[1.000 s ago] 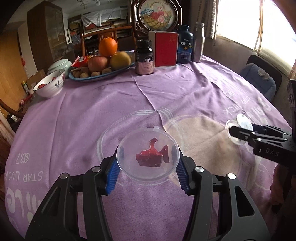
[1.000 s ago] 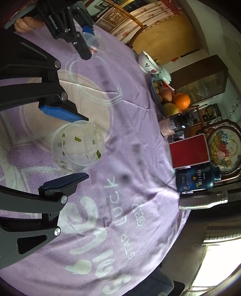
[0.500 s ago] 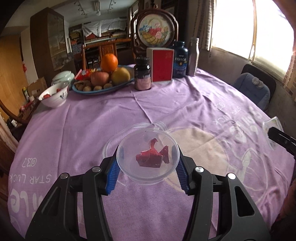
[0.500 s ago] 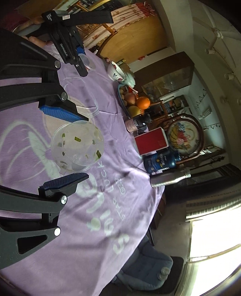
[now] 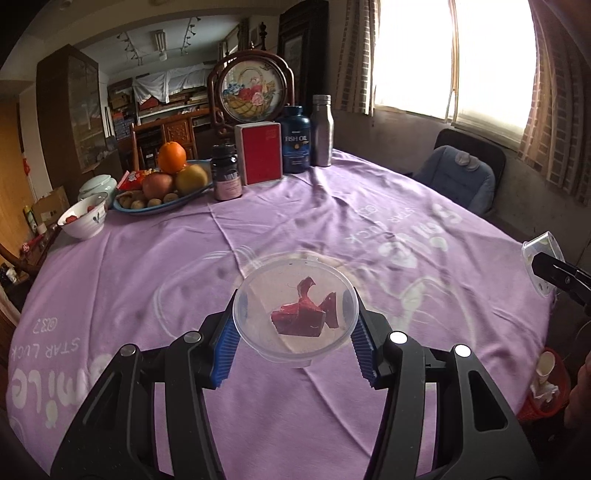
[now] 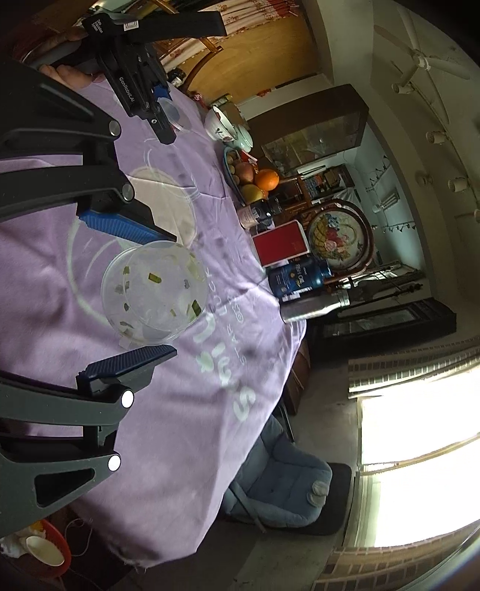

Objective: Collect trash
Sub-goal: 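Lift and carry both clear containers over the red wastebasket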

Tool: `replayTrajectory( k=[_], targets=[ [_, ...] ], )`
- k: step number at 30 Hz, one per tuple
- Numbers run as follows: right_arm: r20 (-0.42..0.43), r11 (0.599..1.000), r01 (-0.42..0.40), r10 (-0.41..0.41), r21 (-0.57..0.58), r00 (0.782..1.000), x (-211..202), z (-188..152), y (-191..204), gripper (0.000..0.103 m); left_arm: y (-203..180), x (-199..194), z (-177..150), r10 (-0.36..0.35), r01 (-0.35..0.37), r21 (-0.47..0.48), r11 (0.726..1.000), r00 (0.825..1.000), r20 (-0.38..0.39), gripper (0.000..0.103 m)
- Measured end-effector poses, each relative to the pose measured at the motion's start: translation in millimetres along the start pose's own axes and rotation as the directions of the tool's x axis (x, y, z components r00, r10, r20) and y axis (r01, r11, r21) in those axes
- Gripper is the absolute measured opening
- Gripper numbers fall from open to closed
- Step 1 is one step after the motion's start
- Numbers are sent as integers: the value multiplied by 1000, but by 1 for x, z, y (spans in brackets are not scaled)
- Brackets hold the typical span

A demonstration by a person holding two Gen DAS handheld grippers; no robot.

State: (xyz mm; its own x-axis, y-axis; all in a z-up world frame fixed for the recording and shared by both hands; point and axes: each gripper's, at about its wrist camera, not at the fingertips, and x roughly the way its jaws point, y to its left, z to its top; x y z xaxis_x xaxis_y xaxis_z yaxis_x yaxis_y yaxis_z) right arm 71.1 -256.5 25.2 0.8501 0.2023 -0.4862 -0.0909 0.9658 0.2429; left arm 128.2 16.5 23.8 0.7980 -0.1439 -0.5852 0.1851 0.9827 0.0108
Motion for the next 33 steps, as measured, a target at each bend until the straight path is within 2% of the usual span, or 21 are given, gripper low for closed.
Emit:
replayTrajectory(
  k=[6, 16, 33],
  targets=[
    [34, 998, 40, -41, 44, 999, -28, -9, -31, 54, -29, -3, -2, -34, 34, 18, 999, 999, -12, 54],
    [35, 984, 123, -128, 128, 991, -58, -31, -91, 54, -85, -4, -3, -86, 86, 94, 992, 996, -12, 54],
    [-11, 931, 241, -248, 274, 969, -98, -78, -186, 54, -190, 9, -6, -212, 219, 219, 951, 976, -54, 52]
  ],
)
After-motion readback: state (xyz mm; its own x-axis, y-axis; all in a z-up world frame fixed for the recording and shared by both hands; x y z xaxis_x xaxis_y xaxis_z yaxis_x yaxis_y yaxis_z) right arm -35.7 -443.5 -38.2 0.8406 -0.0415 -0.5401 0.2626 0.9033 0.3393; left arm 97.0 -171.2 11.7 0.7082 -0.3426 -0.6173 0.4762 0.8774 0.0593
